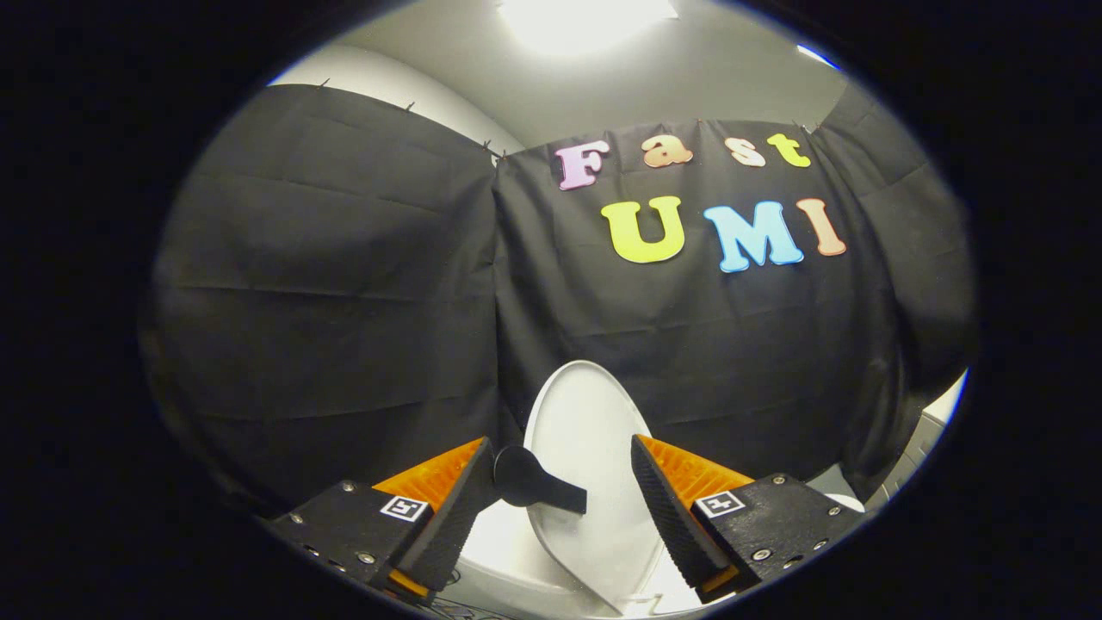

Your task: Open the toilet lid.

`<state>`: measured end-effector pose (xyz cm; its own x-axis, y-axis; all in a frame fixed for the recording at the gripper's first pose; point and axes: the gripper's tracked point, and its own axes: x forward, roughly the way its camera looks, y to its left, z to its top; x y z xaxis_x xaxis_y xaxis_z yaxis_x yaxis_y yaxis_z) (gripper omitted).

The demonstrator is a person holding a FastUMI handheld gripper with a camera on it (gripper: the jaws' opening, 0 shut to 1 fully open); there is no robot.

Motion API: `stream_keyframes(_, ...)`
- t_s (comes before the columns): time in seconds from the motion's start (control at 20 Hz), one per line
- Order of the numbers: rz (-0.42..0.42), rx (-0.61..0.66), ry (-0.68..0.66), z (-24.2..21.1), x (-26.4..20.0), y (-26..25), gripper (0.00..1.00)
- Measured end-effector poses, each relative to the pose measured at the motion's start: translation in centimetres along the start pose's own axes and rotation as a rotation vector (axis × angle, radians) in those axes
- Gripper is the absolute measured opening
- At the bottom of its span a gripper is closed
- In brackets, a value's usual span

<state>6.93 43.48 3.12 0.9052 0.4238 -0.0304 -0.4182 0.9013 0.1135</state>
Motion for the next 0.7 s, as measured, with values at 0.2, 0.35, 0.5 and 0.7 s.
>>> stream_keyframes(0.2,-0.045,-0.06,-0.048,2.5,-2.6,-3.6,0.97)
stream_keyframes(0.35,-0.098,-0.07,-0.045,3.1,-4.3,-6.7,0.97)
stream_keyframes(0.5,-0.187,-0.122,-0.047,4.0,-6.4,-11.1,0.97)
stream_keyframes(0.7,-0.269,-0.129,-0.044,4.4,-8.5,-16.5,0.97)
